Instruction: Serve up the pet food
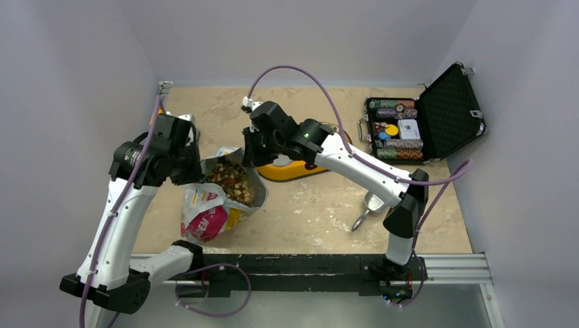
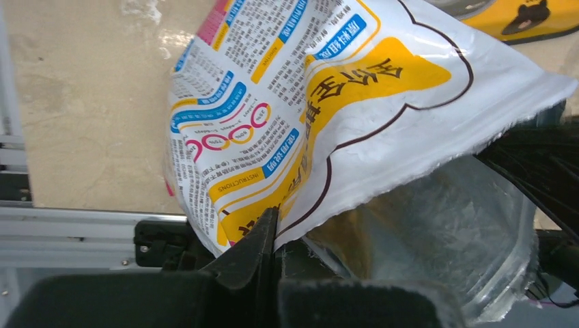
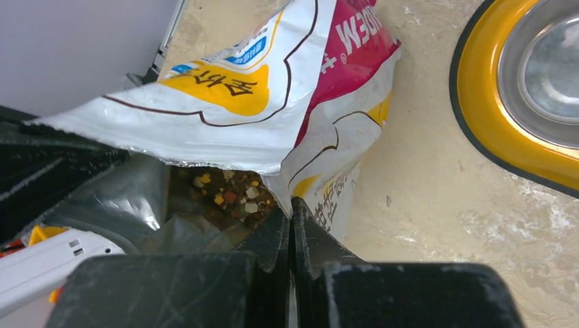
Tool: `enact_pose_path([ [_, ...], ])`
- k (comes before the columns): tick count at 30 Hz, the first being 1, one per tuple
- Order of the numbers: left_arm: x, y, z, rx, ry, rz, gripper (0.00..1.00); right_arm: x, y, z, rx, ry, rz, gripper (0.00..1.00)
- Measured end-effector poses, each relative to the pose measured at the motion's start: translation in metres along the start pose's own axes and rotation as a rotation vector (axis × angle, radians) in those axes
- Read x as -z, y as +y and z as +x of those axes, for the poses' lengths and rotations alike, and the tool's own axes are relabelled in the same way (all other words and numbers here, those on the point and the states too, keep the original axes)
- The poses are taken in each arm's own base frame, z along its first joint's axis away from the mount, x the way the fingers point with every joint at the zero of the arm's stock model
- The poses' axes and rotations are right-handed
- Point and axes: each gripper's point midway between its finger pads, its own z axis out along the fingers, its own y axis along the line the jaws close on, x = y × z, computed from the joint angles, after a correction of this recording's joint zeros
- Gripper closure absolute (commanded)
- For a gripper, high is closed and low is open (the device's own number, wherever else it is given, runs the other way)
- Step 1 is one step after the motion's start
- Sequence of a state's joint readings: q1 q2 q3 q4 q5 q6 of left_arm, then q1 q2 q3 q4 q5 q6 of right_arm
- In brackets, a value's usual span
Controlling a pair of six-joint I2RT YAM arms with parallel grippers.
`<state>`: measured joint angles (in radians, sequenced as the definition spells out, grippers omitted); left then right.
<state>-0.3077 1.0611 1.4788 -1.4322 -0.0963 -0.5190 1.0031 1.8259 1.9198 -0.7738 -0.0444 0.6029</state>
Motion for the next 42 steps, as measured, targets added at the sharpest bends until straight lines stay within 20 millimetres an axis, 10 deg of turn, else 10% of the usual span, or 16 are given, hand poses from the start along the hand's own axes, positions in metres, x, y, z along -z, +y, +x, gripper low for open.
enact_pose_path([
  [21,0.091,0.067,-0.129,-0.043,-0.392,-0.520,1.00,-0.002,0.111,-0.075,-0.055,-0.069,-0.496,1.00],
  [25,0.072,0.064,-0.106,-0.064,-0.312,-0.475,1.00,-0.018,0.083,-0.069,-0.081,-0.044,-0.467,0.97],
  [33,-0.030,0.005,-0.019,-0.053,0.097,-0.144,1.00,-0.059,-0.044,0.013,-0.133,0.223,-0.150,0.44],
  [37,-0.031,-0.014,-0.016,-0.027,0.108,-0.037,1.00,-0.021,-0.071,0.024,-0.069,0.215,-0.027,0.22],
  [42,-0.029,-0.026,-0.017,-0.022,0.104,0.033,1.00,0.086,-0.085,0.044,0.001,0.079,0.041,0.14],
])
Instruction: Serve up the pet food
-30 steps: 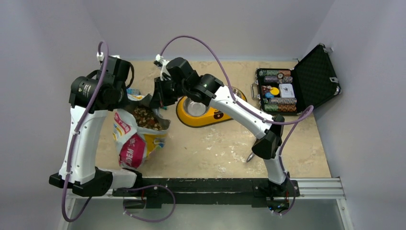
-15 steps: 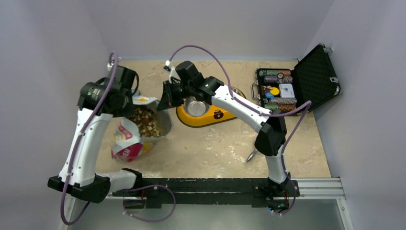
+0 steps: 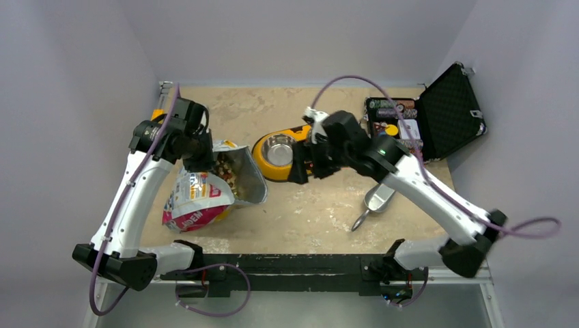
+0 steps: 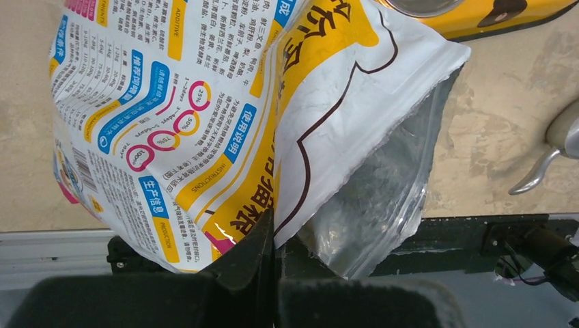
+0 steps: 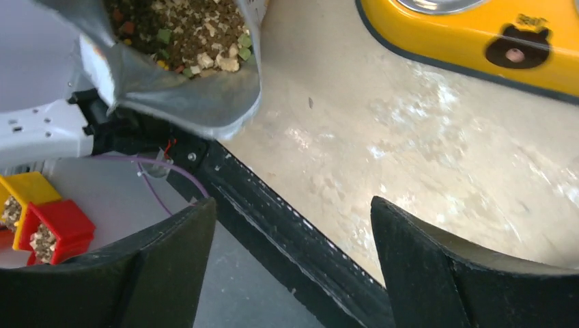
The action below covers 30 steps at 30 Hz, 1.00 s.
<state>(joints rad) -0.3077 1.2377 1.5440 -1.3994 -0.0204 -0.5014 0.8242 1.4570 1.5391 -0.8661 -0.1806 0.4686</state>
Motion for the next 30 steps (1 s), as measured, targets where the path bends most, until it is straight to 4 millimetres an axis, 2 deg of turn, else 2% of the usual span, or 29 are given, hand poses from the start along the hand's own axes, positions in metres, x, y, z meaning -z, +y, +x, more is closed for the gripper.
enact_pose_path([
  [2,-0.002,-0.004,0.002,0.000,0.010,0.025,1.00,0.041,-0.006,0.015,0.003,-0.084,-0.003,0.14],
  [5,-0.008,-0.013,0.005,0.010,0.033,0.074,1.00,0.071,-0.021,0.040,-0.037,-0.147,0.019,0.14],
  [8,-0.026,-0.035,0.013,0.077,0.090,0.175,1.00,0.075,-0.040,0.062,-0.122,-0.139,0.087,0.11],
  [10,-0.057,-0.057,0.025,0.142,0.151,0.256,1.00,0.070,-0.055,0.074,-0.182,-0.127,0.146,0.10],
  [13,-0.110,-0.090,0.064,0.149,0.353,0.274,1.00,0.067,-0.087,0.096,-0.283,-0.113,0.253,0.10],
  [15,-0.135,-0.103,0.082,0.119,0.434,0.251,1.00,0.071,-0.105,0.105,-0.352,-0.123,0.308,0.11],
  [16,-0.138,-0.107,0.086,0.099,0.441,0.248,1.00,0.073,-0.113,0.109,-0.389,-0.130,0.330,0.11],
  [18,-0.129,-0.108,0.084,0.070,0.405,0.257,1.00,0.073,-0.128,0.118,-0.455,-0.136,0.369,0.10],
  [22,-0.078,-0.103,0.054,0.013,0.237,0.287,1.00,0.059,-0.156,0.152,-0.602,-0.074,0.444,0.10],
  [25,-0.043,-0.092,0.037,-0.006,0.124,0.277,1.00,0.046,-0.182,0.186,-0.755,-0.007,0.498,0.10],
  [28,-0.028,-0.084,0.039,-0.005,0.102,0.273,1.00,0.037,-0.201,0.211,-0.904,0.009,0.506,0.11],
  [30,-0.025,-0.083,0.044,-0.005,0.118,0.275,1.00,0.030,-0.209,0.216,-0.974,-0.007,0.482,0.13],
])
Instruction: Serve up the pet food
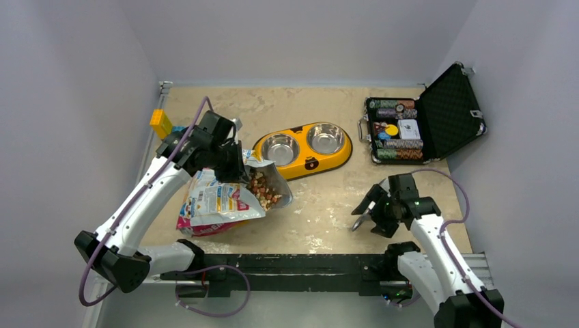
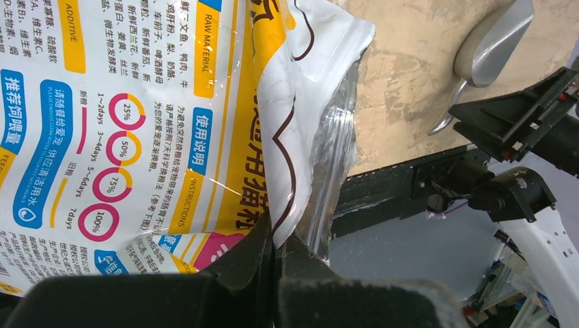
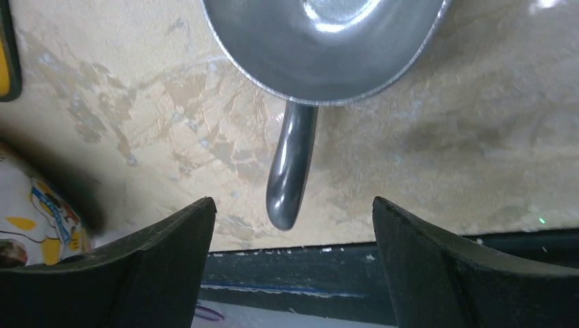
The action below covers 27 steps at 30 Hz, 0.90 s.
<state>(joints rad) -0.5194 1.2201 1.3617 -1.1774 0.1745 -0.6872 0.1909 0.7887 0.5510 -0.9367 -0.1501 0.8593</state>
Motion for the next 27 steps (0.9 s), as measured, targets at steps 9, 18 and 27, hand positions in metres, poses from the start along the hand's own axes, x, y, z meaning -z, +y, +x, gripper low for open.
enact_pose_path([
  [9,0.012,0.003,0.006,-0.038,0.025,-0.012,1.00,-0.042,0.017,-0.002,-0.045,0.040,-0.184,0.33],
  [18,0.028,0.008,0.012,-0.117,0.050,-0.027,1.00,-0.050,0.013,-0.009,-0.096,-0.056,-0.222,1.00],
  [27,0.020,0.003,0.015,-0.118,0.072,0.010,1.00,0.027,0.061,-0.015,0.296,-0.032,-0.115,1.00],
])
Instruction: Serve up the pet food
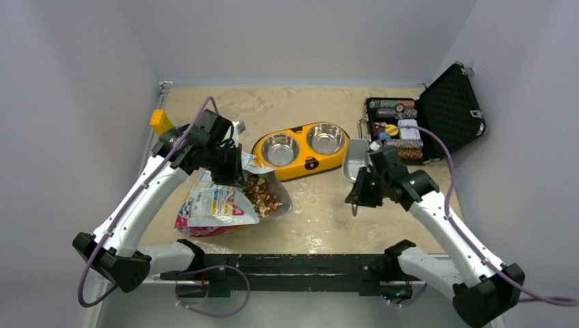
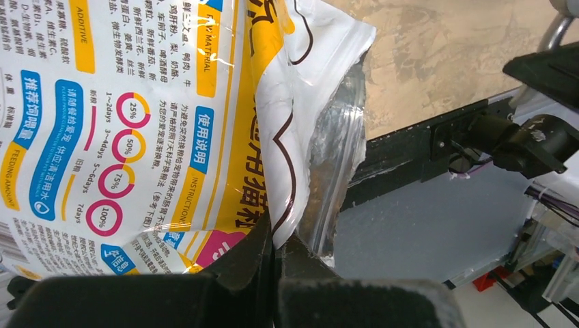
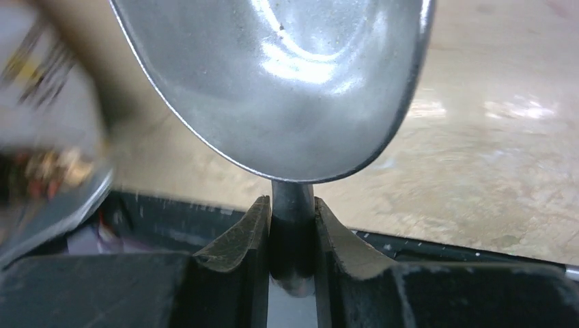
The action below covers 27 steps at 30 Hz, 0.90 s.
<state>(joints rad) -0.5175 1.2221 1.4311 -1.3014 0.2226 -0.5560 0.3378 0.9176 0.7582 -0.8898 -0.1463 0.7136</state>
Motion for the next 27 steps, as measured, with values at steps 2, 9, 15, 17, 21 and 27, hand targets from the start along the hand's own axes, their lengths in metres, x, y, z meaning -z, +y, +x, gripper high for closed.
enact_pose_path([
  [2,-0.005,-0.003,0.001,0.004,0.012,0.019,1.00,0.026,0.038,0.002,0.169,0.016,-0.061,1.00],
  [9,-0.016,-0.011,-0.004,0.032,0.017,0.059,1.00,0.064,0.064,0.087,0.601,0.289,-0.094,1.00],
  [15,-0.020,-0.014,-0.004,0.037,0.023,0.080,1.00,0.076,0.050,0.122,0.848,0.459,0.003,1.00],
  [17,-0.022,-0.016,-0.002,0.044,0.036,0.091,1.00,0.077,0.059,0.115,0.895,0.462,0.033,1.00],
  [21,-0.027,-0.018,0.001,0.054,0.052,0.114,1.00,0.071,0.102,0.102,0.995,0.452,0.033,1.00],
  [27,-0.028,-0.019,0.003,0.072,0.047,0.126,1.00,0.048,0.135,0.100,1.108,0.488,0.036,1.00],
])
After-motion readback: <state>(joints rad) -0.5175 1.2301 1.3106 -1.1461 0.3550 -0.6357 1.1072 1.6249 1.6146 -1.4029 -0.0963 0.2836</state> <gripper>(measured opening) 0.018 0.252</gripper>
